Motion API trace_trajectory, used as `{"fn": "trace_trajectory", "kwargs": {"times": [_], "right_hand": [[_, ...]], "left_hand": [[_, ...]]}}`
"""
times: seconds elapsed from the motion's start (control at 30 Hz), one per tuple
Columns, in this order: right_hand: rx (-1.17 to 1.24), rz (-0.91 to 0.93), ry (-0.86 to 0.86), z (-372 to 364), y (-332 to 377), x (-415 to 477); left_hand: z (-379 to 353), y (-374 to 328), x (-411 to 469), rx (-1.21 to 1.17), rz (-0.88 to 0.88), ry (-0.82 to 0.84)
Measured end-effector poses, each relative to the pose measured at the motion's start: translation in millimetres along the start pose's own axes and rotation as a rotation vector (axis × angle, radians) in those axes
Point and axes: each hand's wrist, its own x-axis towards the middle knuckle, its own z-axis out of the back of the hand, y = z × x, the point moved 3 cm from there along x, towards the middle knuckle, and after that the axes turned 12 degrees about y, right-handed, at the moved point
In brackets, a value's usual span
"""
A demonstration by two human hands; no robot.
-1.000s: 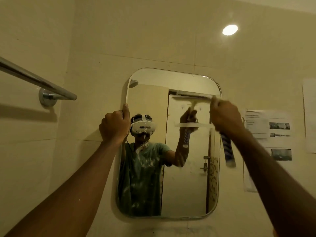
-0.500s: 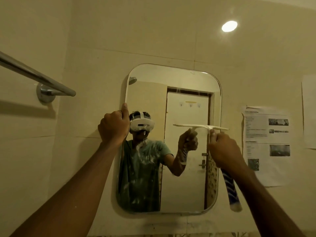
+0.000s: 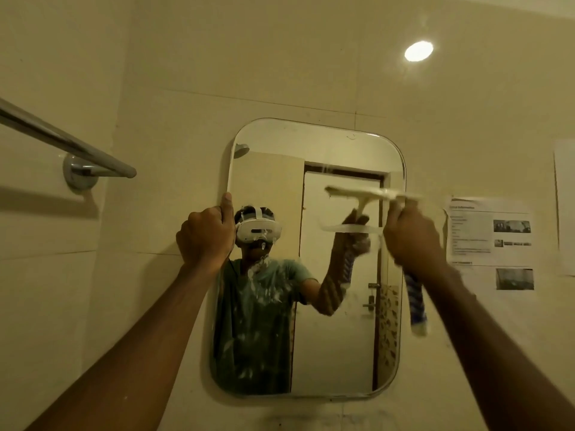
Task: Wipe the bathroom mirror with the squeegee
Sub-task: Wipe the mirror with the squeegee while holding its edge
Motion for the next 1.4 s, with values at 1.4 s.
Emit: {"fn": "trace_trajectory", "kwargs": {"times": [1.4], "right_hand": [[0.068, 0.067, -0.055, -15.6, -3.6, -3.9]], "left_hand": [[-0.4, 3.6, -11.3, 0.014, -0.011, 0.012]]}}
